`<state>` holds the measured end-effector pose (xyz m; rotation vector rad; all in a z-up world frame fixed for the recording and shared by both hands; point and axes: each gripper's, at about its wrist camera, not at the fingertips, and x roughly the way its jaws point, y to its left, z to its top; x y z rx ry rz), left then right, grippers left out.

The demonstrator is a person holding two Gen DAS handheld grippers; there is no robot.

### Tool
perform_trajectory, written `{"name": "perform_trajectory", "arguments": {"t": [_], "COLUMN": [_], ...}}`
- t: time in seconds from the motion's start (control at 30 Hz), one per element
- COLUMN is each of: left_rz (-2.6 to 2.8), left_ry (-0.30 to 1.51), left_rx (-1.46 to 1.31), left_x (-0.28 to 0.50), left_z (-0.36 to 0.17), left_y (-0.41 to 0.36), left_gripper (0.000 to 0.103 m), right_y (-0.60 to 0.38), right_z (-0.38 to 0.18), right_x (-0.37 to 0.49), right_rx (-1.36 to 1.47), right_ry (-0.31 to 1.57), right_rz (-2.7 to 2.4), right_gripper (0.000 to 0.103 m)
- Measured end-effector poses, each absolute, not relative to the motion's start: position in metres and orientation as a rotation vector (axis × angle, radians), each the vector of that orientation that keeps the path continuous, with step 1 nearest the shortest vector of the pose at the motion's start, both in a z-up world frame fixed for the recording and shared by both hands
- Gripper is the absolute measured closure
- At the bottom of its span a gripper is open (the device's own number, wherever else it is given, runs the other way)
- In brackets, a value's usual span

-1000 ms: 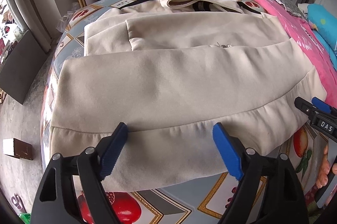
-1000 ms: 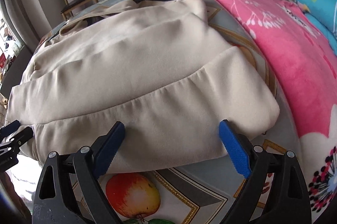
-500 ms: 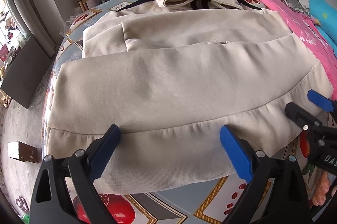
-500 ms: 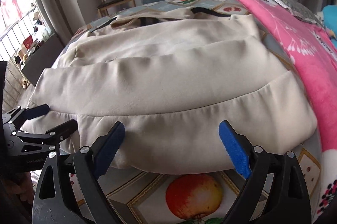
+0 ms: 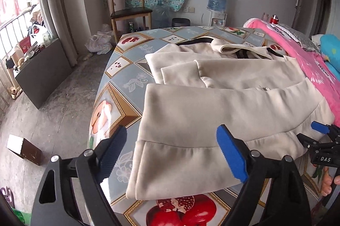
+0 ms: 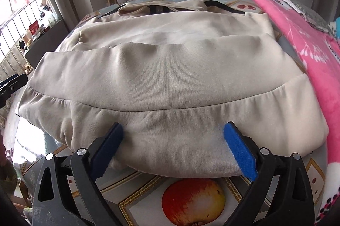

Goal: Fold large clothes

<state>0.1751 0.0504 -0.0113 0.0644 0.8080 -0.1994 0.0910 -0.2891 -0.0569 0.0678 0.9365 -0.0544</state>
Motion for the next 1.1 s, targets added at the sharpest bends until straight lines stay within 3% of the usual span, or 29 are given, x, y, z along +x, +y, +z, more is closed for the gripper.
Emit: {"name": "perform_trajectory", "arguments": {"t": [0.07, 0.23, 0.47, 0.53, 0.63, 0.8, 1.1], "left_rz": [-0.244, -0.258, -0.404, -0.445, -0.503, -0.650, -0.568], "left_ry": [0.826, 0.894, 1.027, 1.026, 0.967, 0.871, 0.946], "left_rx": [0.033, -0.085, -0.336, -0.415, -0.427, -0.385, -0.263], "left_x": [0.188, 0.225, 0.267, 0.271, 0.264, 0.243, 0.257], "left_z": [-0.012, -0.023, -0.052, -0.056, -0.045, -0.021, -0.033], "left_y": [0.059, 0.081, 0.108, 0.115, 0.115, 0.107, 0.089], "left_gripper": [0.025, 0.049, 0.058, 0.075, 0.084, 0.085, 0.082], "right_y": [-0.290, -0.289, -0.288, -0.288, -0.288, -0.287, -0.287], "right_z": [-0.057, -0.057, -0.057, -0.057, -0.057, -0.057, -0.058], "right_x": [0.091, 0.091, 0.094, 0.094, 0.095, 0.096, 0.096], "right_rx": [0.064, 0.060, 0.059, 0.060, 0.061, 0.058, 0.061], "right_ry": [0.941, 0.947, 0.960, 0.963, 0.968, 0.974, 0.973], "right_rz": [-0.048, -0.055, -0.060, -0.062, -0.068, -0.075, -0.076], "right_gripper": [0.010, 0.010, 0.010, 0.010, 0.010, 0.010, 0.010]}}
